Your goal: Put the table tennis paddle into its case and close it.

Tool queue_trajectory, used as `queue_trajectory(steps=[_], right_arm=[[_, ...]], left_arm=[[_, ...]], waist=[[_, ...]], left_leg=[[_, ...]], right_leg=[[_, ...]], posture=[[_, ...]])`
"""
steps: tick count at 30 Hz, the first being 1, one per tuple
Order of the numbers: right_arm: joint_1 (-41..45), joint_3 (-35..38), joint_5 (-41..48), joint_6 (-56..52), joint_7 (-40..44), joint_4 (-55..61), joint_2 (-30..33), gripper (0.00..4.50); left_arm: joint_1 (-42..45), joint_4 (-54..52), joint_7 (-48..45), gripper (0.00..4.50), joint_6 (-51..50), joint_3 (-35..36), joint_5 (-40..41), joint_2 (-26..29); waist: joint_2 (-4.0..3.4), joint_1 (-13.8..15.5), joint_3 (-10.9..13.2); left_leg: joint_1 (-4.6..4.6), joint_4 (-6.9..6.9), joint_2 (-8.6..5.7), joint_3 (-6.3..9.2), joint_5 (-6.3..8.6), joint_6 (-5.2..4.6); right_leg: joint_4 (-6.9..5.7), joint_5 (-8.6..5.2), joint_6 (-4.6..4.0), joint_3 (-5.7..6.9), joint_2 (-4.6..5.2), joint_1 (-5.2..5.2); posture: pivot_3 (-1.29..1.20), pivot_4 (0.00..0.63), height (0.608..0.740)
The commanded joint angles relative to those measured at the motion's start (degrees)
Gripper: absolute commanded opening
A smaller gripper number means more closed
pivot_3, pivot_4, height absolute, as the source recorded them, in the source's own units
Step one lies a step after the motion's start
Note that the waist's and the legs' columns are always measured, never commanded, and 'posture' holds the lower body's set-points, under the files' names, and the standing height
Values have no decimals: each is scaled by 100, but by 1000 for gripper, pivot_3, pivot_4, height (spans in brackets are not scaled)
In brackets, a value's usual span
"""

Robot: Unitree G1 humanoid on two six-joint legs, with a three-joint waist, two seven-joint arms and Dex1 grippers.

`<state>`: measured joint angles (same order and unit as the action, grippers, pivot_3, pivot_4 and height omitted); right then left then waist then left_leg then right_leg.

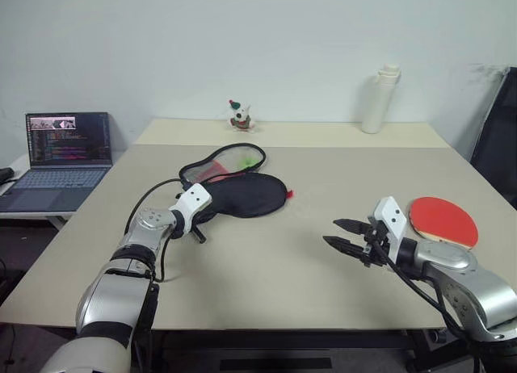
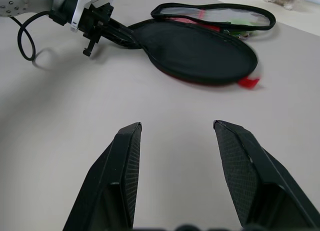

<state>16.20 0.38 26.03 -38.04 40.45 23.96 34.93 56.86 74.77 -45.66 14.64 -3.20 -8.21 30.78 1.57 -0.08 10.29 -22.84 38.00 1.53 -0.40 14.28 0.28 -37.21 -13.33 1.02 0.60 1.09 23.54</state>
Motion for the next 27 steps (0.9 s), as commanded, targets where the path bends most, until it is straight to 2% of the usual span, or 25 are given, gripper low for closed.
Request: queue_trajectory(steps=[1, 3, 8, 13, 17, 20, 24, 27], right_arm=[[-7, 161, 79, 51, -61, 231, 7, 2515], [-12, 159, 79, 64, -92, 230, -9, 2515], [-93, 252, 131, 75, -91, 233, 13, 2515], [-199, 359, 185, 79, -8, 227, 113, 2515], [-193, 368, 176, 97, 17, 190, 136, 2515], [-180, 358, 169, 111, 1, 177, 121, 2515], [-214, 327, 162, 119, -2, 184, 104, 2515], [-225, 317, 166, 121, 6, 172, 97, 2515]], left_arm=[[31, -132, -372, 49, 10, 174, 245, -267], [-61, -341, -683, 49, -24, 234, 406, -495], [-766, -1897, -1310, 49, -899, 199, 926, -1161], [-1515, -4151, -764, 49, -2669, 63, 1345, -1862], [-1631, -5003, -200, 49, -3547, 85, 1523, -2284], [-1646, -5295, 99, 49, -3847, 92, 1611, -2445], [-1785, -5709, 79, 49, -4123, 6, 1726, -2344], [-1871, -5861, 113, 695, -4239, 5, 1785, -2246]], waist=[[0, 25, 0], [0, 50, 0], [0, 85, 0], [0, 64, 0], [1, 51, 0], [0, -8, 0], [-1, -21, 0], [0, -20, 0]], left_leg=[[-2, 0, -2, 2, 0, 0], [-5, 0, -5, 4, 0, 0], [-11, 0, -12, 0, 0, 0], [-9, -1, -5, 8, 1, 0], [-9, 9, -8, 14, 0, 0], [-2, 6, -5, 15, 0, 0], [1, 0, -4, 18, 0, 0], [2, -1, 0, 18, 0, 0]], right_leg=[[1, 0, 0, 1, 1, 0], [4, 0, 0, 3, 4, 0], [13, 3, 1, -1, 13, -1], [10, 11, -12, -2, 7, 0], [6, 3, 8, -2, 6, -4], [6, 3, 8, -9, 1, -4], [6, 2, 7, -9, -7, -3], [7, 2, 7, -10, -7, -3]], posture=[[0, 150, 740], [0, 150, 740], [0, 150, 740], [0, 150, 740], [0, 150, 740], [0, 150, 740], [0, 150, 740], [0, 150, 740]])
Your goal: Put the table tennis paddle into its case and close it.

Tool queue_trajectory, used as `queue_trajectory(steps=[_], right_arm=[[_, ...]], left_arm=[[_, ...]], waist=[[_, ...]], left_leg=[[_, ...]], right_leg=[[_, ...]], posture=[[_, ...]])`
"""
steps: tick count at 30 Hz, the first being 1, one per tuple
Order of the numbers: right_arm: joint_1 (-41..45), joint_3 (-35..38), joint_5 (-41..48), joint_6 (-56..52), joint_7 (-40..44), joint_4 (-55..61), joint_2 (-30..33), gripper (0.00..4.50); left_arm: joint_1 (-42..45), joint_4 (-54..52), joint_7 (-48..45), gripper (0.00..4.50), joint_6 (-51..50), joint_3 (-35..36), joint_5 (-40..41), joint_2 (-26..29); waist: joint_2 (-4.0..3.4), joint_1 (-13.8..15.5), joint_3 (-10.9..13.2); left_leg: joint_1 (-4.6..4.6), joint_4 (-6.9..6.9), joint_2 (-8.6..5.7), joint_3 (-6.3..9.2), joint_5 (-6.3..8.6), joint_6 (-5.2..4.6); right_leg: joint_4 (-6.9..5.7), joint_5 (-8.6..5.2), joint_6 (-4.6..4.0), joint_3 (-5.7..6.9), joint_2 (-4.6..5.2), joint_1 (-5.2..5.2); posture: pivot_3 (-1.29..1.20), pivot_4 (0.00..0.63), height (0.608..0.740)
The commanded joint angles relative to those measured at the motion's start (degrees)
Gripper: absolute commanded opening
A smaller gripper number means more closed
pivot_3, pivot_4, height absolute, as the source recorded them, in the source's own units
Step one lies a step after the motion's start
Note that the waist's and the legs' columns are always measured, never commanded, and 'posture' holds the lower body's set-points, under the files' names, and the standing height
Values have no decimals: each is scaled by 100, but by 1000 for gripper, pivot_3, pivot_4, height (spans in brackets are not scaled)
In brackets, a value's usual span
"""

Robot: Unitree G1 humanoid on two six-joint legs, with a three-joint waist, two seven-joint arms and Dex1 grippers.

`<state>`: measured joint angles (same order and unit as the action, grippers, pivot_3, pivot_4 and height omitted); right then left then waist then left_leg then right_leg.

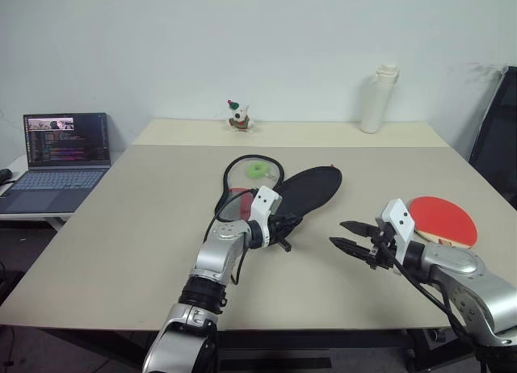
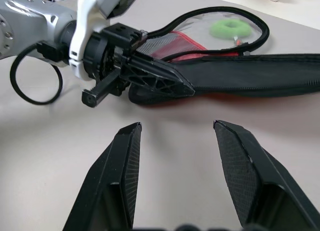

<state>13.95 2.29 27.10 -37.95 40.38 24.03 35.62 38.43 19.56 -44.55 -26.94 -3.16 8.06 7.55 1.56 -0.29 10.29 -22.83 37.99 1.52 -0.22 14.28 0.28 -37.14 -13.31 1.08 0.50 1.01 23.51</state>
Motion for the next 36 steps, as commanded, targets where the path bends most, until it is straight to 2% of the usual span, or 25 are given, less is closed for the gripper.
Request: queue_trajectory(steps=[1, 7, 11, 16, 18, 22, 28, 36], right_arm=[[8, 115, 60, 114, 14, 151, 17, 2515], [151, 4, 65, 53, -30, 29, -108, 2515], [272, -15, 129, -93, -135, -53, -233, 2515], [641, -189, -1, -379, -611, -395, -650, 2515], [780, -264, -68, -546, -816, -566, -783, 3045], [1094, -345, -330, -978, -1480, -953, -1149, 4473], [1584, -376, -564, -1705, -2278, -1704, -1827, 4491], [1855, -350, -519, -1908, -2577, -2151, -2606, 4491]], left_arm=[[-73, -425, -6, 1024, -110, -10, 177, 126], [-372, -1157, -241, 3136, -343, -46, 390, 577], [-537, -1598, -469, 3136, -544, 84, 758, 860], [-792, -1933, -987, 3136, -372, 554, 1255, 1617], [-838, -1793, -951, 3165, -229, 674, 1211, 1853], [-880, -1628, -955, 3165, -30, 851, 1213, 2162], [-998, -1412, -1045, 3165, 218, 1050, 1192, 2639], [-1052, -1458, -968, 3165, 239, 1070, 1231, 2691]], waist=[[0, 3, 0], [0, 7, 0], [0, 9, 0], [-3, -29, 2], [-3, -22, 2], [-3, -4, 2], [-4, 0, 2], [-4, -5, 2]], left_leg=[[0, 0, 0, 0, 0, 0], [-1, 0, 0, 2, 0, 0], [0, 1, 1, 4, 0, 0], [3, -1, 7, 4, 0, 0], [5, -2, 7, 6, 0, 0], [3, -1, 4, 5, 0, 0], [-4, -3, 4, 4, 0, 0], [-6, -5, 4, 4, 0, 0]], right_leg=[[0, 0, 0, 0, 1, 0], [2, 0, 0, -2, 4, 0], [1, 0, -1, -2, 4, 0], [-2, -1, -4, -5, 2, 3], [-6, -2, -7, -3, 1, 4], [-4, -3, -8, -3, 4, 4], [-3, 14, -35, -4, 8, 12], [-4, 14, -35, -3, 8, 15]], posture=[[0, 150, 740], [0, 150, 740], [0, 150, 740], [0, 150, 740], [0, 150, 740], [0, 150, 740], [0, 150, 740], [0, 150, 740]])
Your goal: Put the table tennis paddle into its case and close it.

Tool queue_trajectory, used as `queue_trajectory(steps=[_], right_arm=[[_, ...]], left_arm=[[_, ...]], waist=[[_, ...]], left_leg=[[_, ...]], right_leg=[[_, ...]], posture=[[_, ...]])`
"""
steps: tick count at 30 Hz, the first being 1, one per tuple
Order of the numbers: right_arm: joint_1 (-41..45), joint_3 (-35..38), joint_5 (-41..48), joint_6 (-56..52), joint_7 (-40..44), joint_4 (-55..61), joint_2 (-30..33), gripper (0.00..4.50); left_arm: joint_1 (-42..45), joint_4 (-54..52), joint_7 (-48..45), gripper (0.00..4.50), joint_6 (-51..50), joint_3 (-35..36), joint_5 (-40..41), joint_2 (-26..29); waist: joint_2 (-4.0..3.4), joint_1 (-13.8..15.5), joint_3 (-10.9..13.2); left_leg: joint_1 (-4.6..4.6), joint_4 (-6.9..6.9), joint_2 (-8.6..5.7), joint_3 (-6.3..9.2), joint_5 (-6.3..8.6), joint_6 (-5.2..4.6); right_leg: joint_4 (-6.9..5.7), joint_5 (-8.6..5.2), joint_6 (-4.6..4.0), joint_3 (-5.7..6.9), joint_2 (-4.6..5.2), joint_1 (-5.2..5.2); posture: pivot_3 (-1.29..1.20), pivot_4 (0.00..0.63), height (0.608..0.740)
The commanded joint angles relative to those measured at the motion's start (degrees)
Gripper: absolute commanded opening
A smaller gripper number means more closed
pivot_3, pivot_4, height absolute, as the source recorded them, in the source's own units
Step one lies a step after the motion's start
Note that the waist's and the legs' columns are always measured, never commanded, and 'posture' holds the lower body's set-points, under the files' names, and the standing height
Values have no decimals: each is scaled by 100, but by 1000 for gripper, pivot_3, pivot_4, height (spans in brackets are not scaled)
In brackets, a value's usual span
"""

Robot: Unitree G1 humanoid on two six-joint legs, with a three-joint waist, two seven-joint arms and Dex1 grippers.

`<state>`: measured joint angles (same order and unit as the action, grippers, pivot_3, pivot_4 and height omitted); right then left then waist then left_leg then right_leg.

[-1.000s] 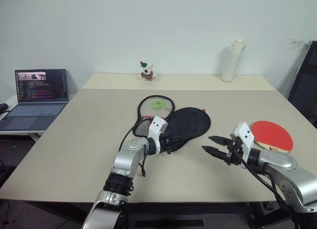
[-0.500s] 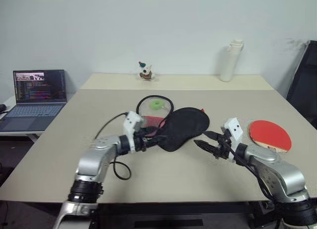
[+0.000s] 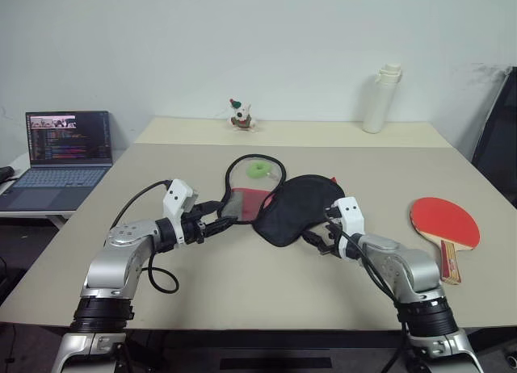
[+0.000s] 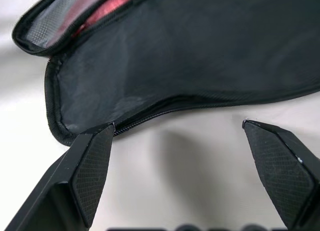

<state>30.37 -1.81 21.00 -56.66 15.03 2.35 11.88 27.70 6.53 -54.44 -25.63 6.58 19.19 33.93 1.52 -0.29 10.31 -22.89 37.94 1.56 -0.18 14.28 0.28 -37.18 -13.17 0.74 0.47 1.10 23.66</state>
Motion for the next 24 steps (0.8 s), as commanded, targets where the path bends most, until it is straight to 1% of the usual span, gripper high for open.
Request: queue_trajectory(steps=[1, 5, 10, 11, 13, 15, 18, 21, 24], right_arm=[[262, 29, 97, -33, -45, -36, -342, 4491], [442, -88, 61, 72, 19, -283, -657, 4491], [602, -134, -7, 199, -3, -561, -887, 4491], [621, -110, -10, 215, -40, -606, -940, 4318], [626, -14, 22, 206, -106, -656, -1049, 3865], [615, 45, 31, 183, -150, -656, -1106, 3192], [581, 194, 102, 68, -248, -627, -1197, 2068], [563, 622, 359, -266, -376, -613, -1308, 994], [524, 814, 497, -518, -421, -516, -1312, 13]], left_arm=[[19, -166, 32, 3165, 106, 86, 114, 45], [53, -178, 76, 3165, 106, 41, 102, -5], [70, -205, 125, 3165, 98, -3, 99, -65], [50, -240, 137, 3165, 91, -15, 105, -78], [8, -305, 157, 3165, 81, -33, 109, -96], [-23, -347, 165, 3165, 73, -38, 114, -102], [-92, -425, 178, 3165, 68, -53, 117, -101], [-162, -577, 190, 3165, 33, -112, 128, -124], [-194, -681, 201, 3165, 8, -162, 130, -150]], waist=[[0, -10, 0], [-1, -30, 1], [-1, -37, 1], [-1, -36, 1], [-1, -37, 1], [-1, -39, 1], [-2, -46, 1], [-2, -47, 1], [-2, -45, 1]], left_leg=[[0, 0, 1, 0, 0, 0], [-1, -1, 3, 0, 0, 0], [-2, -1, 3, 0, 0, 0], [-2, -1, 3, 1, 0, 0], [-2, -2, 3, 1, 0, 0], [-3, -3, 3, 0, 0, 0], [-3, -4, 4, 1, 0, 0], [-3, -4, 4, 1, 0, 0], [-3, -4, 4, 1, 0, 0]], right_leg=[[-1, 0, 0, 0, -1, 1], [-5, 0, 0, -1, -3, 6], [-5, 0, 0, -2, -2, 7], [-4, 0, 0, -2, -2, 7], [-4, 0, -1, -2, -2, 8], [-4, 1, -1, -3, -2, 8], [-5, 1, -1, -3, -2, 10], [-5, 1, -2, -3, -1, 10], [-5, 1, -2, -3, 0, 10]], posture=[[0, 150, 740], [0, 150, 740], [0, 150, 740], [0, 150, 740], [0, 150, 740], [0, 150, 740], [0, 150, 740], [0, 150, 740], [0, 150, 740]])
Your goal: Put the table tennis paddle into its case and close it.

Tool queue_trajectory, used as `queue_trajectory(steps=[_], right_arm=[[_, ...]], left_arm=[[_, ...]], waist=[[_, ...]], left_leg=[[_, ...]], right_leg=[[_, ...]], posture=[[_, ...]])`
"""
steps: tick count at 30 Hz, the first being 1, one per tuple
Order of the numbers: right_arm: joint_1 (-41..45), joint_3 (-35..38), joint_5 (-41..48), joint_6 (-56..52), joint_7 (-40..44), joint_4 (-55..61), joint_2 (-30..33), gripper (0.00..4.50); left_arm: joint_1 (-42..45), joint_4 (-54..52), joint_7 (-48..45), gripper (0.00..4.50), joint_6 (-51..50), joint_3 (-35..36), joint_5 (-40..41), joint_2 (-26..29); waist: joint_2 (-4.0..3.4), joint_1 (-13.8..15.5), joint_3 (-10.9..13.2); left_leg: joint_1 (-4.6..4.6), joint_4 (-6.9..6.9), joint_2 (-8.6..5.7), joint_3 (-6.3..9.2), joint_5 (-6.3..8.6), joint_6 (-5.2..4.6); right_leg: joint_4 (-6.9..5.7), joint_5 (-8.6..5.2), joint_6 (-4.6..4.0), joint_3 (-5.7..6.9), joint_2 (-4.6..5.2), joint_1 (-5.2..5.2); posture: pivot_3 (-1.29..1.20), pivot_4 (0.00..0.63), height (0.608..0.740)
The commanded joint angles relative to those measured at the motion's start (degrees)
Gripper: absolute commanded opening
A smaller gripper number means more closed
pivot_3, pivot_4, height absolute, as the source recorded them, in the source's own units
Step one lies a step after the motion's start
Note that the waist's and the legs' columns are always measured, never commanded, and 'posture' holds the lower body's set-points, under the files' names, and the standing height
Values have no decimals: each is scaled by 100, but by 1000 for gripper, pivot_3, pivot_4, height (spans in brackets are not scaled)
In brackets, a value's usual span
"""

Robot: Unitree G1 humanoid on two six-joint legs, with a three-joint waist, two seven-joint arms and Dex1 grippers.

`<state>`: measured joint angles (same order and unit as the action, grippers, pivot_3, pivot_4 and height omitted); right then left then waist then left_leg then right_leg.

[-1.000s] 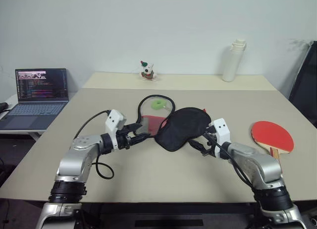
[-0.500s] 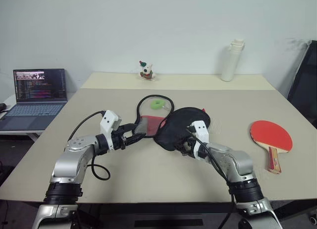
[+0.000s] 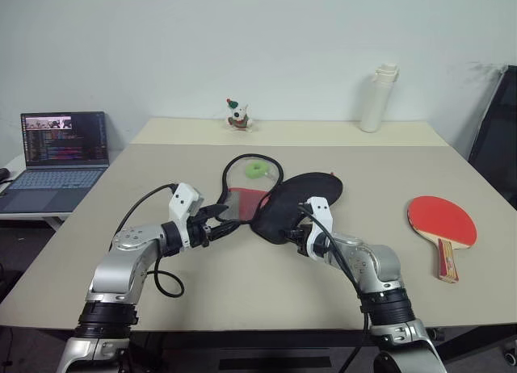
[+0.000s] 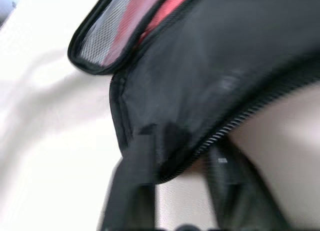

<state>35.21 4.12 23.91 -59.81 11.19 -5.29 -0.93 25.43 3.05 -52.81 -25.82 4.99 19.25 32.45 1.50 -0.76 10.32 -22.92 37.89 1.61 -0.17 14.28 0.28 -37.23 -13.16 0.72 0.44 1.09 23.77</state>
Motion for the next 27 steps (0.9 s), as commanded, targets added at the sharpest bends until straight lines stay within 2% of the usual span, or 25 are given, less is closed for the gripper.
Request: queue_trajectory(steps=[1, 6, 13, 22, 27], right_arm=[[22, 259, 249, -308, -36, 310, -5, 13], [-129, 443, 542, -1033, 100, 730, 333, 13], [-129, 500, 824, -1787, 698, 829, 1536, 13], [377, -542, 403, -1129, 2190, -344, 3255, 13], [990, -1137, 20, -519, 2953, -1289, 3639, 13]], left_arm=[[23, -367, 48, 3165, 18, -21, 124, -14], [-46, -577, 47, 3165, -26, -144, 142, -42], [-70, -741, 76, 3165, -75, -300, 171, -105], [30, -678, 41, 3165, 13, -534, 140, -177], [23, -547, 8, 3165, 149, -574, 104, -188]], waist=[[0, 1, 0], [-1, -6, 1], [-2, -6, 1], [-4, -9, 3], [-4, -15, 4]], left_leg=[[-1, 0, -1, 1, 0, 0], [-3, -2, -1, 1, 0, 0], [-2, -1, -4, -1, 0, 0], [-4, -1, -6, -13, 1, -1], [-4, -1, -5, -22, 1, -1]], right_leg=[[0, 0, 0, 1, 1, 0], [2, 0, 0, 1, 0, 1], [5, -5, 8, 1, 2, 0], [11, -18, 29, -1, -1, -1], [11, -18, 30, -2, -3, 0]], posture=[[0, 150, 740], [0, 150, 740], [0, 150, 740], [0, 150, 740], [0, 150, 740]])
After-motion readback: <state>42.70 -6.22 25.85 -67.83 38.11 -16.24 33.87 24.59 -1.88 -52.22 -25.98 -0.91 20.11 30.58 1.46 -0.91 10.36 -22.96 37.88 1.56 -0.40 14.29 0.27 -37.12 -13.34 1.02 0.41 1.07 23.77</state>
